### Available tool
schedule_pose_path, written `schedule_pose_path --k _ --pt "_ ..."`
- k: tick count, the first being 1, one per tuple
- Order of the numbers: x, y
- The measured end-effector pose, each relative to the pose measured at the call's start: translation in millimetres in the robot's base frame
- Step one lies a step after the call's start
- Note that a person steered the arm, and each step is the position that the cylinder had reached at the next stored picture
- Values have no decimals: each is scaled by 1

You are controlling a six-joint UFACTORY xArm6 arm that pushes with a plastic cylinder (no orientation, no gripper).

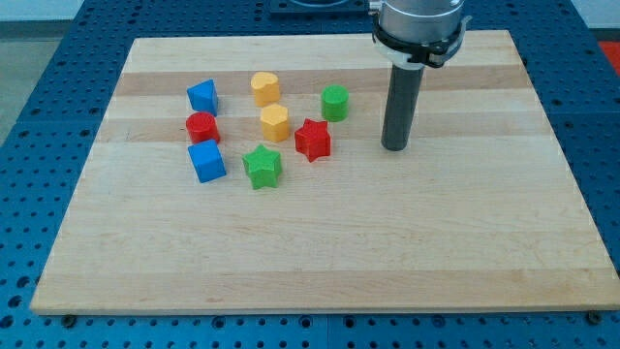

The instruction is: Put the red star at the bottom center of the board

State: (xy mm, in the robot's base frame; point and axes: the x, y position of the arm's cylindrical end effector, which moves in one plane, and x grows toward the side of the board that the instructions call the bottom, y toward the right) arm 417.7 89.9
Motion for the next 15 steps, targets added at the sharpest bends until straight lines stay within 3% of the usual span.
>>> schedule_pose_path --k 3,5,8,12,13,14,15 --pt "-16 -16" --pt "-23 -106" --pt "-48 -143" --pt "13 -149" --pt "8 -155" --pt "2 -198" --pt "23 -184"
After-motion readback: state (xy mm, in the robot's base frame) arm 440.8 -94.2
